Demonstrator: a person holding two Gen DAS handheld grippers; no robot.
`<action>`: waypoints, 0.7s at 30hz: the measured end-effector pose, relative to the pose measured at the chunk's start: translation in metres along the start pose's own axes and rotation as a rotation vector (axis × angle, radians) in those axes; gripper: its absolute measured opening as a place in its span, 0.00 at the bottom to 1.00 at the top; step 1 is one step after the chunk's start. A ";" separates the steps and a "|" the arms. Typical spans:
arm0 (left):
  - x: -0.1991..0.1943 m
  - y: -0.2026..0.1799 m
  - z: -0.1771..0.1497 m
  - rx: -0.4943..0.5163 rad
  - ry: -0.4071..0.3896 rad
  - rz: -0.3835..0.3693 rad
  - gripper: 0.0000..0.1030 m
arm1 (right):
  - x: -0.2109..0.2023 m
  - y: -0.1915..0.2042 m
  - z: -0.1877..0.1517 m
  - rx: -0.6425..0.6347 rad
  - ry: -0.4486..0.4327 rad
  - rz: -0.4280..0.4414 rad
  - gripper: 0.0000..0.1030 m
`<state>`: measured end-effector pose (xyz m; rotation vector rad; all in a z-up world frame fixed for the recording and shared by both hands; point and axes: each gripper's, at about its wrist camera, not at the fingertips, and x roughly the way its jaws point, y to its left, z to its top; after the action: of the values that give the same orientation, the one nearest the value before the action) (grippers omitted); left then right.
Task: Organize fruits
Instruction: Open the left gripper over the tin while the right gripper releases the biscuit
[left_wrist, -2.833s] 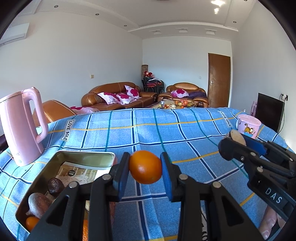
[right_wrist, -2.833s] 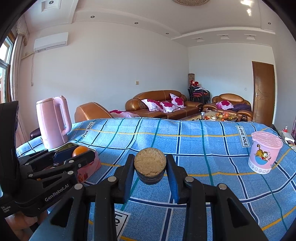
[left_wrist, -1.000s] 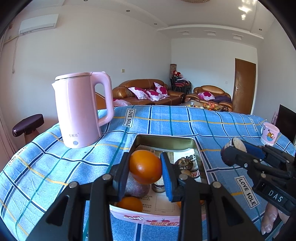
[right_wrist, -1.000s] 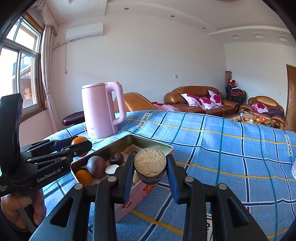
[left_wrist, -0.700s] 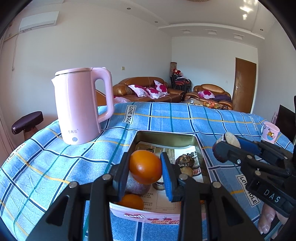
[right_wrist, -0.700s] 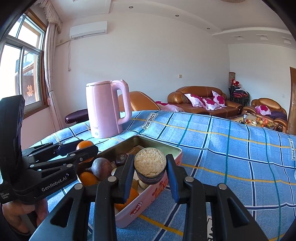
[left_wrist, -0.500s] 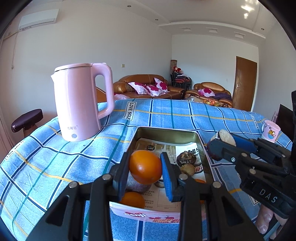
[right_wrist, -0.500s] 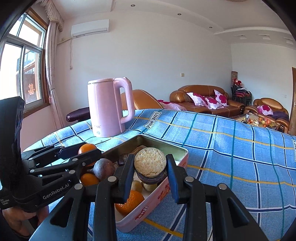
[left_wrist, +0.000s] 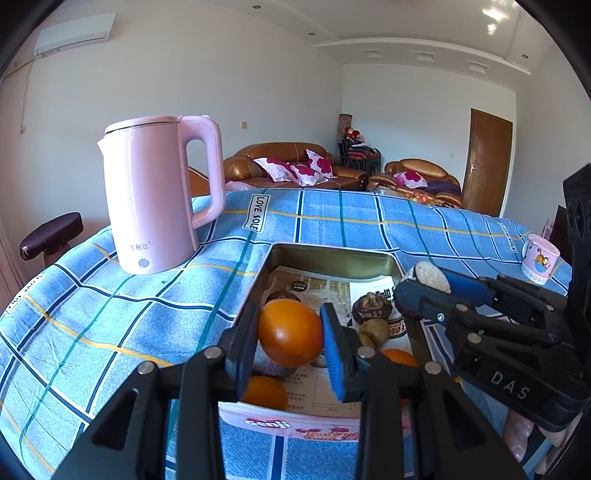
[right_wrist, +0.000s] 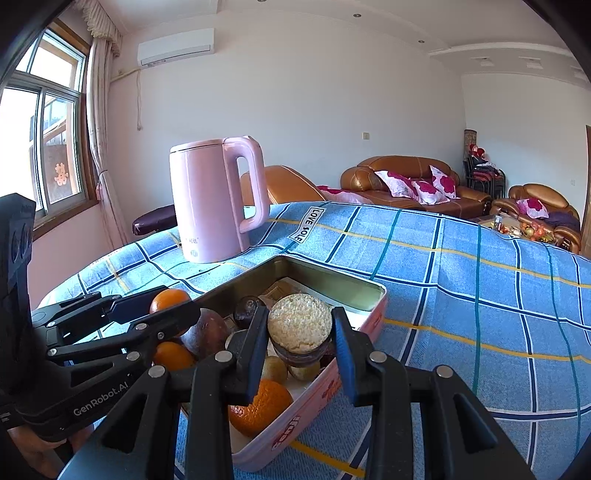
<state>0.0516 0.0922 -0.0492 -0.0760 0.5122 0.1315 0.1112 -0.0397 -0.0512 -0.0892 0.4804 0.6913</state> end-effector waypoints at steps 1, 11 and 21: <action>0.001 0.000 0.000 0.002 0.007 -0.002 0.35 | 0.002 0.000 0.000 -0.001 0.012 0.005 0.35; 0.003 0.002 -0.002 -0.012 0.035 0.016 0.49 | 0.020 -0.001 -0.002 0.005 0.113 0.010 0.53; -0.012 0.007 0.001 -0.033 -0.017 0.029 0.76 | -0.005 -0.015 -0.004 0.062 0.047 -0.039 0.63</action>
<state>0.0402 0.0983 -0.0425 -0.0993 0.4940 0.1690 0.1155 -0.0553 -0.0541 -0.0567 0.5438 0.6366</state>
